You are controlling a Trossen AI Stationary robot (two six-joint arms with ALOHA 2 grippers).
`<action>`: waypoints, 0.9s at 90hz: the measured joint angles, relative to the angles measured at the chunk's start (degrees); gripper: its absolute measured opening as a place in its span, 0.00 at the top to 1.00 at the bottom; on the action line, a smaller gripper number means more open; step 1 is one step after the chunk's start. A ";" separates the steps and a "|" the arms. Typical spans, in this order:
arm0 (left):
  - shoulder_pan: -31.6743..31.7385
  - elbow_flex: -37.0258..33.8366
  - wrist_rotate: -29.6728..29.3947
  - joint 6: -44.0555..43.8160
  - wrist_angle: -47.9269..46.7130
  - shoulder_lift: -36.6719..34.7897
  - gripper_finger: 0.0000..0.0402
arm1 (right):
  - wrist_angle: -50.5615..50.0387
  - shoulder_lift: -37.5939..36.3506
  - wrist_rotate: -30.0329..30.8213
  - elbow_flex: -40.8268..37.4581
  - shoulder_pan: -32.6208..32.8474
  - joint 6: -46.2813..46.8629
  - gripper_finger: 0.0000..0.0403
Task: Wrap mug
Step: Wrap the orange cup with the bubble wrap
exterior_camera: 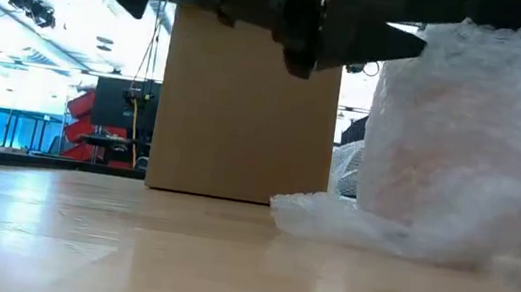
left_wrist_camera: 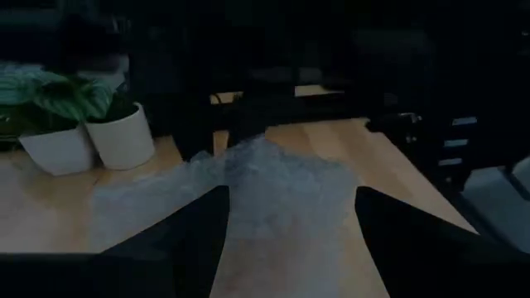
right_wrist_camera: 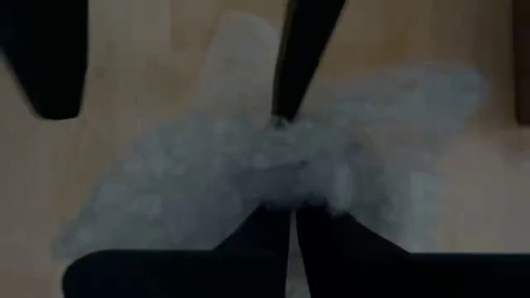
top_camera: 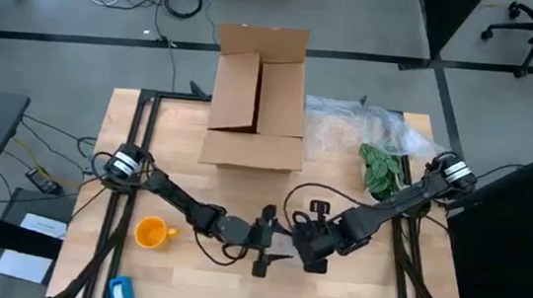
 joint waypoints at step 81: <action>0.06 -0.09 2.95 0.35 -4.58 -1.33 0.38 | 4.79 5.42 -2.98 0.15 -3.23 -6.78 1.00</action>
